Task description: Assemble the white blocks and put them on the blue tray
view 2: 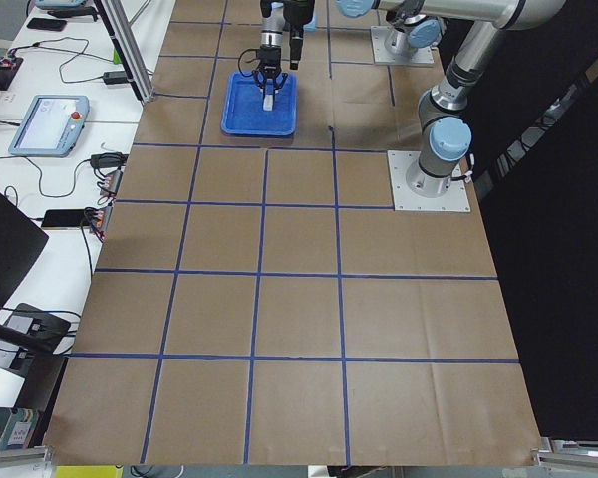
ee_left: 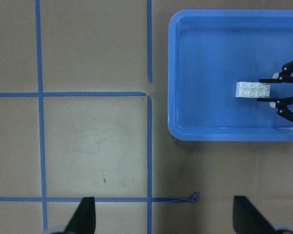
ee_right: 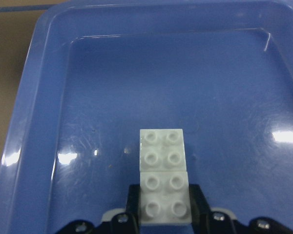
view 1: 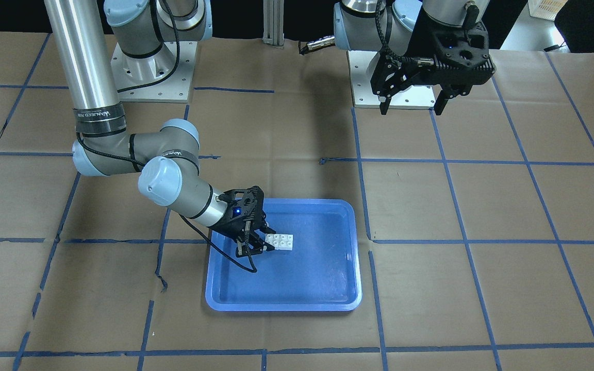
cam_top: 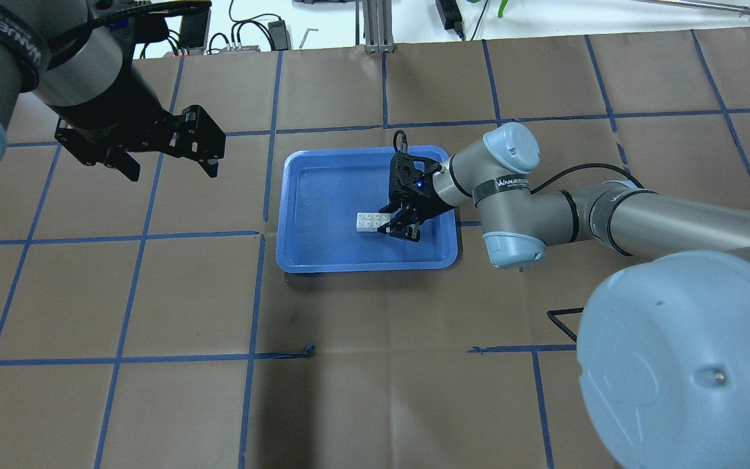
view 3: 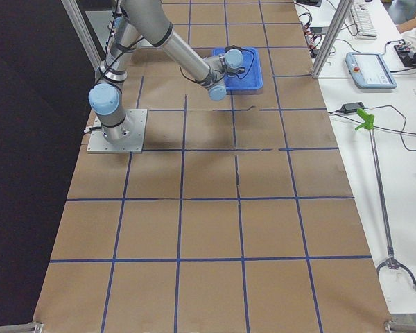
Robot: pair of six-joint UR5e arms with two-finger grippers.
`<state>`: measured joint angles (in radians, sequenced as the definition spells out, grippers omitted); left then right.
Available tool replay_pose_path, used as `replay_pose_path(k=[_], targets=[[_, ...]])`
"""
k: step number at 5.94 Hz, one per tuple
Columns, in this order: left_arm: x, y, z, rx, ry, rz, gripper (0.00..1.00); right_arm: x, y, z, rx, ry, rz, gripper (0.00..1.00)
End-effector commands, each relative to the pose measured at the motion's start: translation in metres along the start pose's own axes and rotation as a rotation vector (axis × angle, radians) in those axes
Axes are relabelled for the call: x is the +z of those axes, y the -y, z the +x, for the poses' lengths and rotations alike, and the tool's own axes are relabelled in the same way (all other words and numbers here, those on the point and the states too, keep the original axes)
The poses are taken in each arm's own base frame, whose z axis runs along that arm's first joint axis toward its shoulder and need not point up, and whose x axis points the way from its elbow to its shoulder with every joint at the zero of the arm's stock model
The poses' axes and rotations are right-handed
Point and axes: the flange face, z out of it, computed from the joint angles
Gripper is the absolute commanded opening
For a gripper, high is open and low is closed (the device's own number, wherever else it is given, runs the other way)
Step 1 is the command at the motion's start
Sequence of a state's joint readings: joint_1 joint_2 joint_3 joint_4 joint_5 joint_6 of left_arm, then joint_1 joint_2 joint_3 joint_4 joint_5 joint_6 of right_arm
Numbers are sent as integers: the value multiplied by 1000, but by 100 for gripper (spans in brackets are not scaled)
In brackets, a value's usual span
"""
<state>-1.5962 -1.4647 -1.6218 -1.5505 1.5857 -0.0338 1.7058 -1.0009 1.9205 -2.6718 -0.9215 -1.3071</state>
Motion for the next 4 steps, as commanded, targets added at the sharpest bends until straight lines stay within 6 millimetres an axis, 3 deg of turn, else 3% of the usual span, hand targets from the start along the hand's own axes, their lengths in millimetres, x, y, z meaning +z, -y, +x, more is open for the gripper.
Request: replay_pose_path(k=[1, 4], targets=[[0, 0, 0, -1, 1, 0, 100, 0, 0, 0, 4, 2, 1, 43], [0, 0, 0, 1, 0, -2, 100, 1, -1, 0, 9, 5, 0, 46]])
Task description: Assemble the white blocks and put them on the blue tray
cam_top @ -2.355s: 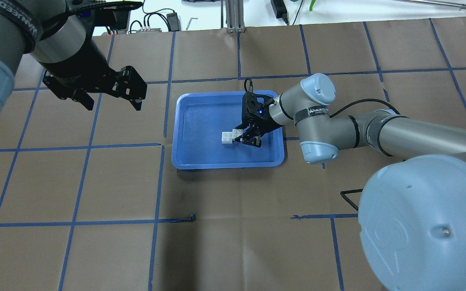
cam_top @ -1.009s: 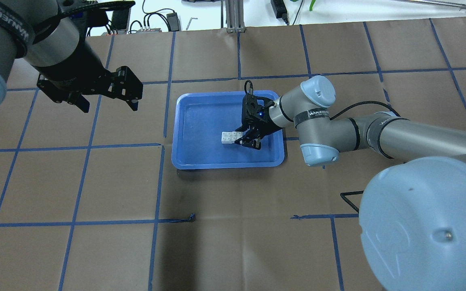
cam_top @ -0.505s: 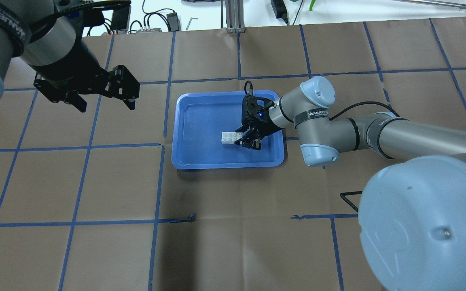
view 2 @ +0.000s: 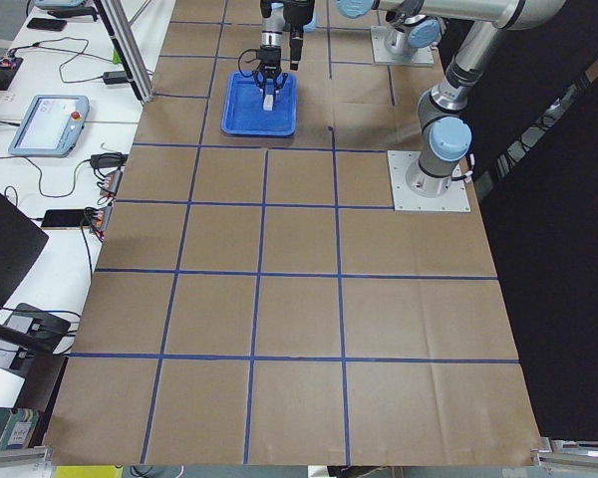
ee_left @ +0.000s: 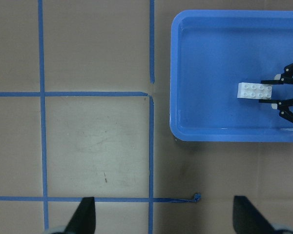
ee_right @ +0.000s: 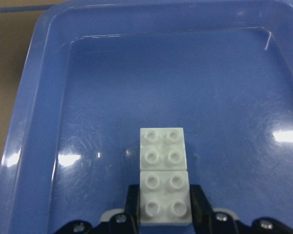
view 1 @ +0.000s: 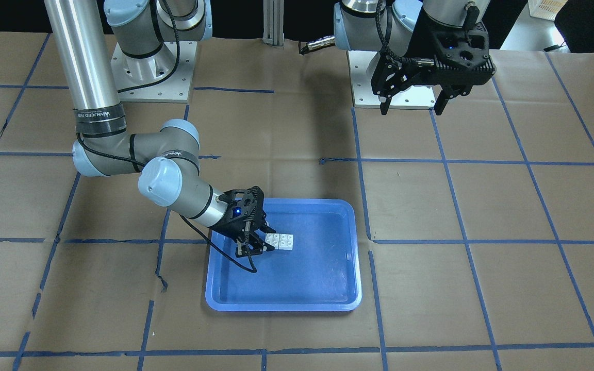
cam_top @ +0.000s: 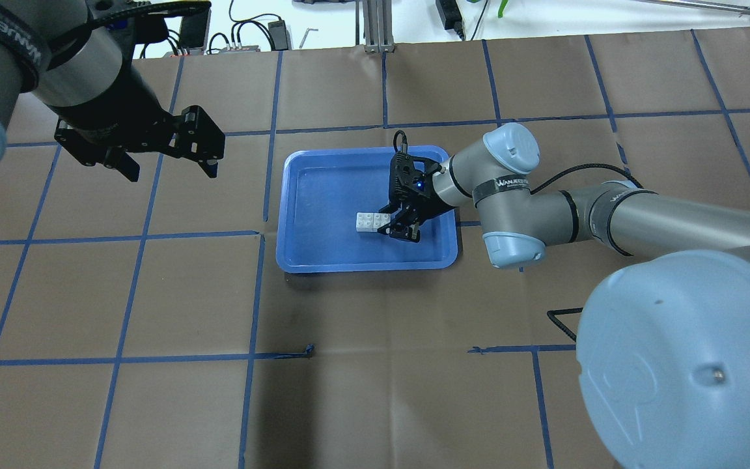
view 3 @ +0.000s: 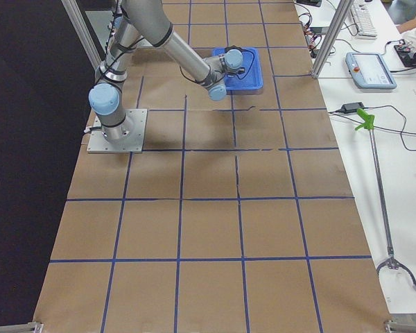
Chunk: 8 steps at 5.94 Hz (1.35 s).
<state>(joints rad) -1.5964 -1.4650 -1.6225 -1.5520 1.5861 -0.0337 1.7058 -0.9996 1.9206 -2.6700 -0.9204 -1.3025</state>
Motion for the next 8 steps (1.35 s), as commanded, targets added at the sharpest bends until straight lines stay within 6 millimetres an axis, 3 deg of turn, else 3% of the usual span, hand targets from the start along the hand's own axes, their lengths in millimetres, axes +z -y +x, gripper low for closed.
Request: replay_pose_path(k=[1, 2, 3, 4, 5, 6, 8], targets=[[0, 0, 1, 2, -2, 1, 100, 1, -1, 0, 2, 3, -1, 46], [0, 0, 1, 2, 0, -1, 100, 0, 0, 0, 0, 0, 0, 46], [-1, 0, 1, 2, 0, 2, 100, 0, 0, 0, 0, 0, 0, 59], [-1, 0, 1, 2, 0, 2, 100, 0, 0, 1, -1, -1, 2, 91], [0, -1, 2, 4, 0, -1, 100, -3, 3, 2, -4, -5, 4, 100], [1, 0, 0, 1, -1, -2, 100, -9, 7, 7, 5, -18, 5, 100], [1, 1, 0, -1, -1, -2, 100, -50, 23, 24, 182, -50, -29, 100]])
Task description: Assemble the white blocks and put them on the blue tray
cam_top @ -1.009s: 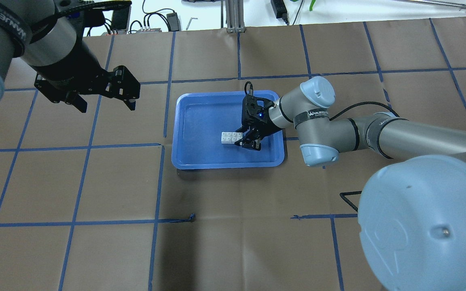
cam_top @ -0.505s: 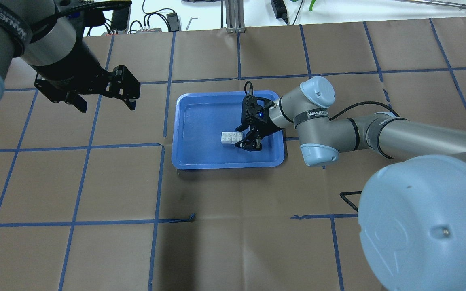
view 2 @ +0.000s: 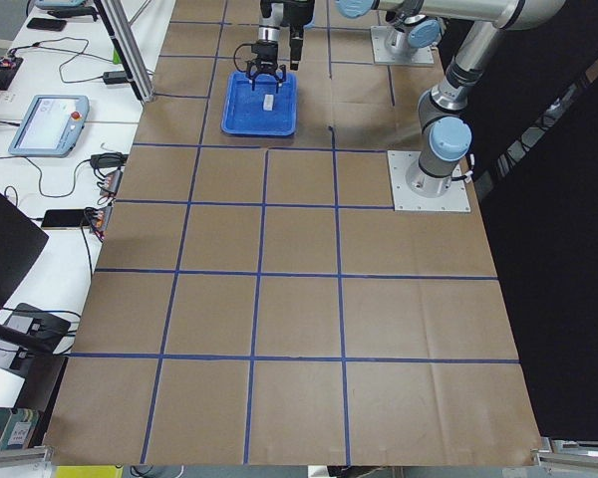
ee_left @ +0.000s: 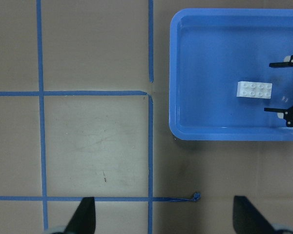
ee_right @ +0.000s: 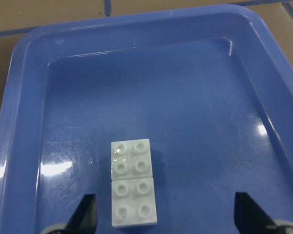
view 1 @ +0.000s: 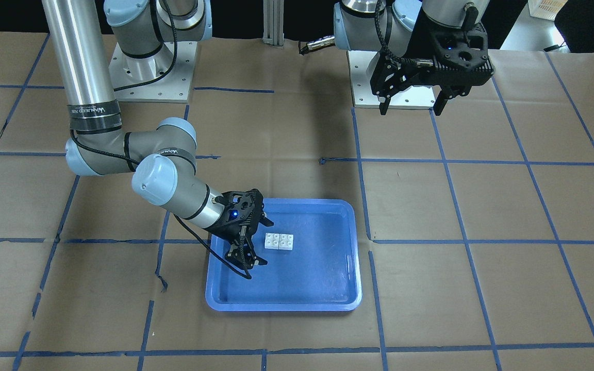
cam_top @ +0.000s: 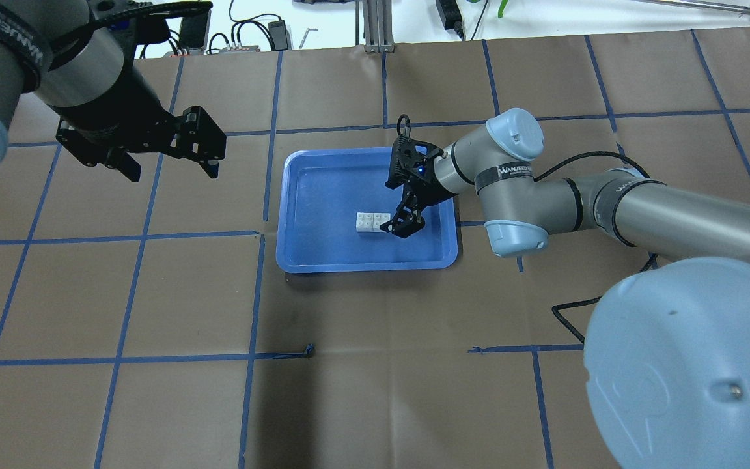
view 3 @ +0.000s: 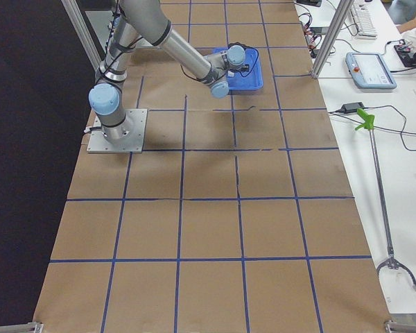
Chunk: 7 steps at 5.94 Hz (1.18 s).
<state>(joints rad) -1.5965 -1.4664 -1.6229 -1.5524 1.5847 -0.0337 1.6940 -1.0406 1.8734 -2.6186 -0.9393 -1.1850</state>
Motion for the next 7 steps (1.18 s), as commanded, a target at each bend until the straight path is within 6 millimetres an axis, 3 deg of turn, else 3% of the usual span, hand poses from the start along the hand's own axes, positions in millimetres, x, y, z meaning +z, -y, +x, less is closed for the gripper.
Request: replay_pose_path(k=[1, 3, 5, 7], targets=[[0, 0, -1, -1, 0, 0, 100, -60, 7, 5, 175, -12, -122, 100], [0, 0, 0, 0, 0, 1, 100, -138, -12, 3, 356, -21, -238, 100], [0, 0, 0, -1, 0, 0, 100, -224, 6, 7, 591, -155, -413, 100], [-1, -1, 0, 0, 0, 1, 100, -294, 37, 20, 1031, -320, -547, 100]])
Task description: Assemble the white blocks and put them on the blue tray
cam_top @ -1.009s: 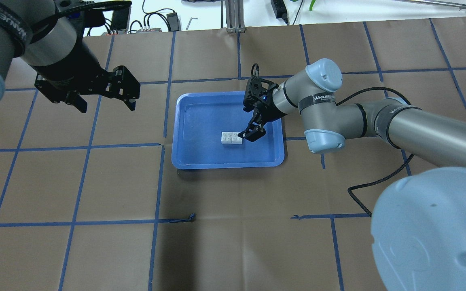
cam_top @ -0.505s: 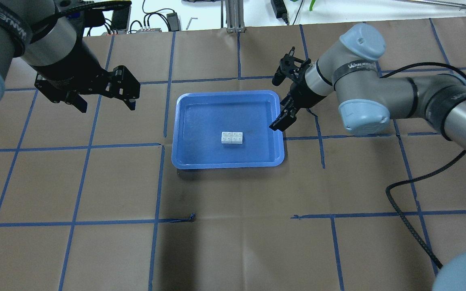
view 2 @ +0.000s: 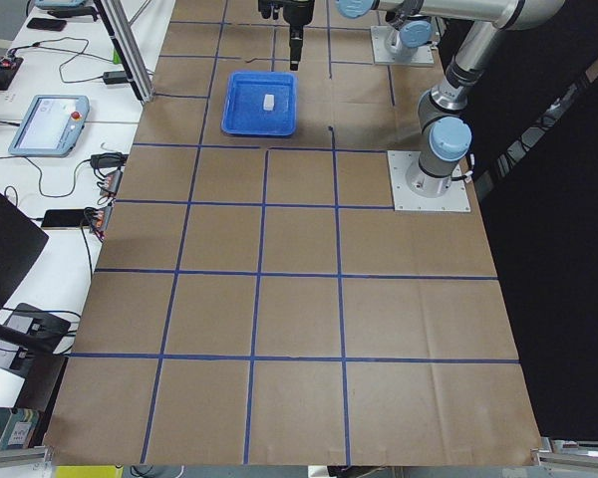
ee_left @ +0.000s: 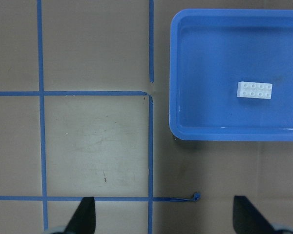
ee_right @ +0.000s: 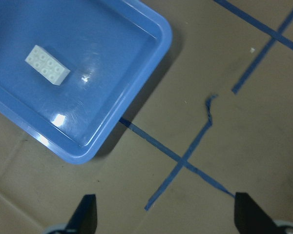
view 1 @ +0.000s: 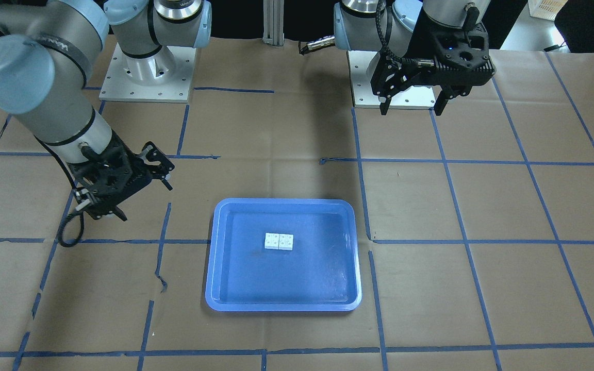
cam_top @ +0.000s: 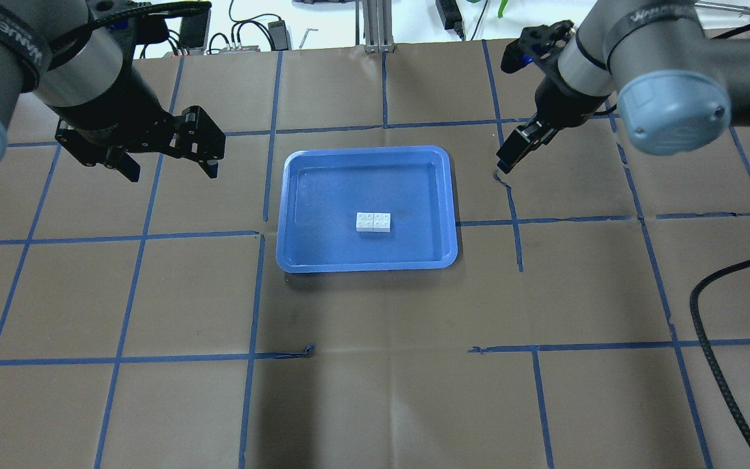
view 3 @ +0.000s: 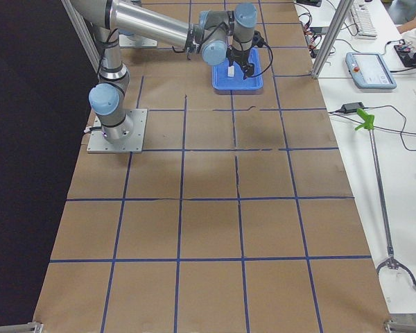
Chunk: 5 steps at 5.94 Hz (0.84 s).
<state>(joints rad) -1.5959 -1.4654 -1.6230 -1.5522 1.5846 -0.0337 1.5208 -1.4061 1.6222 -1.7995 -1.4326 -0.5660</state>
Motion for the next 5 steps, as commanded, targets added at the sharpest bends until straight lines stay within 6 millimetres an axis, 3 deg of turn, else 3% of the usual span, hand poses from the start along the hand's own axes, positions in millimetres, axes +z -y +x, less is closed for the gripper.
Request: replay_pose_path(k=[1, 2, 3, 5], targets=[[1, 0, 0, 0, 0, -1, 100, -65, 0, 0, 417, -72, -81, 100], [0, 0, 0, 1, 1, 0, 100, -92, -5, -21, 602, -75, -90, 100], [0, 0, 0, -1, 0, 0, 100, -105, -15, -46, 608, -82, -81, 100], [0, 0, 0, -1, 0, 0, 100, -99, -16, -39, 593, -77, -90, 100]])
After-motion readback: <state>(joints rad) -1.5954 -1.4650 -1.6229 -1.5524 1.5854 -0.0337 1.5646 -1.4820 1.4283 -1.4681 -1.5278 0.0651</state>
